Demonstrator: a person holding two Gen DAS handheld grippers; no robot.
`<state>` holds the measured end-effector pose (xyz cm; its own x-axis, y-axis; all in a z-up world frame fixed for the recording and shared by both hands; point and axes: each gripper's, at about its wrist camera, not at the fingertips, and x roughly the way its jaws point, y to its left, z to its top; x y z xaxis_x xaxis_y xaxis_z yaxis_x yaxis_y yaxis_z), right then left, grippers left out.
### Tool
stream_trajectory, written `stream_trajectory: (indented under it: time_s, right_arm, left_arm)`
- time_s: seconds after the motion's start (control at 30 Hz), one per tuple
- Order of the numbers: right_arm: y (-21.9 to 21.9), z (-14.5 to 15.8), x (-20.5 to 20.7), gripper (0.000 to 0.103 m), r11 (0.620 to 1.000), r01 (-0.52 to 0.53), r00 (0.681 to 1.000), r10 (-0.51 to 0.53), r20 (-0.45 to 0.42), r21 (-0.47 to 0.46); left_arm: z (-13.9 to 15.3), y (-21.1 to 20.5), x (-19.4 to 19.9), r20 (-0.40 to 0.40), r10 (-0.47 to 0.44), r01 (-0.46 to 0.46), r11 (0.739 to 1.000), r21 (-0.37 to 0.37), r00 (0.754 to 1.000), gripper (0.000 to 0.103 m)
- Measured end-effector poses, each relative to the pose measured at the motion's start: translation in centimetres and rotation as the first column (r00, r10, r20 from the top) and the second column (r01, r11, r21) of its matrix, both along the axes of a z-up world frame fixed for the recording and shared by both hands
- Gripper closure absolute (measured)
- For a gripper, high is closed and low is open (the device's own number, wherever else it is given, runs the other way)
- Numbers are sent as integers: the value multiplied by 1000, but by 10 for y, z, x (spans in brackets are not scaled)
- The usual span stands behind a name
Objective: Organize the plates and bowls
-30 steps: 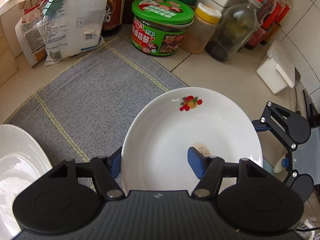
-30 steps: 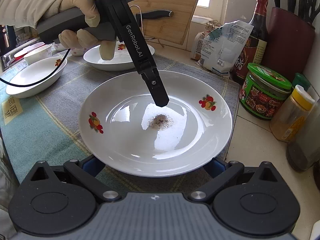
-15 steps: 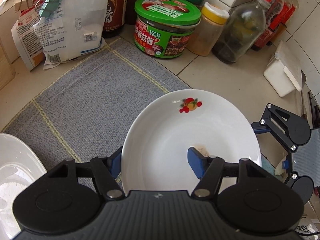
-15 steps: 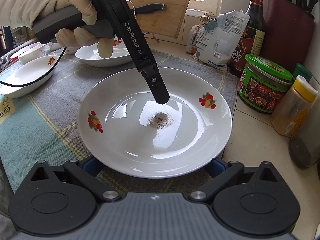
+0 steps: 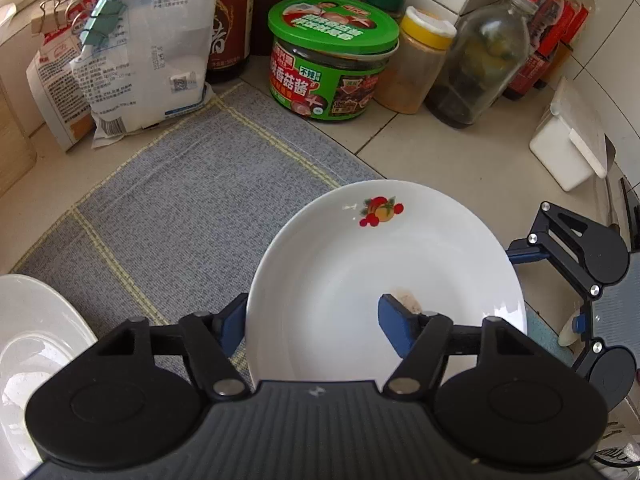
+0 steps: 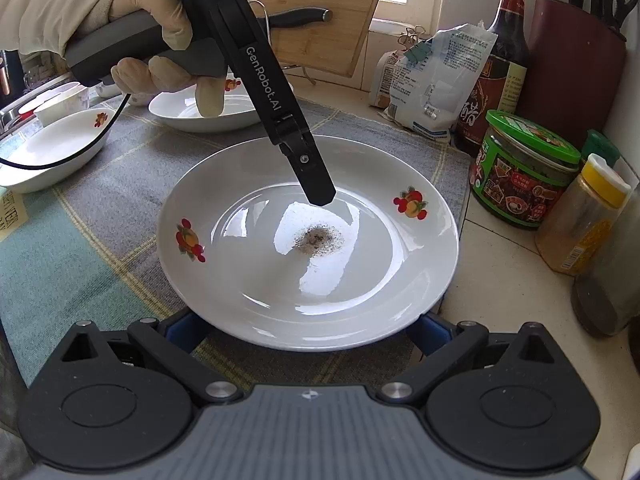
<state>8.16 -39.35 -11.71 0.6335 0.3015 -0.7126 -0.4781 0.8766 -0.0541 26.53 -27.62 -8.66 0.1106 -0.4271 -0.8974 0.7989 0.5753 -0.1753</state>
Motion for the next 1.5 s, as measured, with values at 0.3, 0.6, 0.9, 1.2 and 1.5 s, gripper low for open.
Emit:
stream_trajectory:
  time_s: [0.3,0.6,0.9,1.2,1.5]
  right_arm:
    - [-7,10,-10,0,1000,-13,1000,12,-23,-12]
    - [7,40,-31,0,993,-28,1000,27,-10,-113]
    - [45,70,-38,0,995,-59,991,68,118,-85]
    - [94,70,-21,0,973,-230,966,229,120,-7]
    - [155,50,-19,0,965,-258,965,255,58,47]
  left_arm:
    - [25,25,-19,75,51,-46,997,-66,996,22]
    - [71,73,-63,213,134,-97,979,-177,968,15]
    - [74,144,-128,206,372,-312,911,-271,905,12]
    - [69,199,-161,264,579,-523,813,-257,771,11]
    - [58,253,-174,261,603,-552,797,-247,754,11]
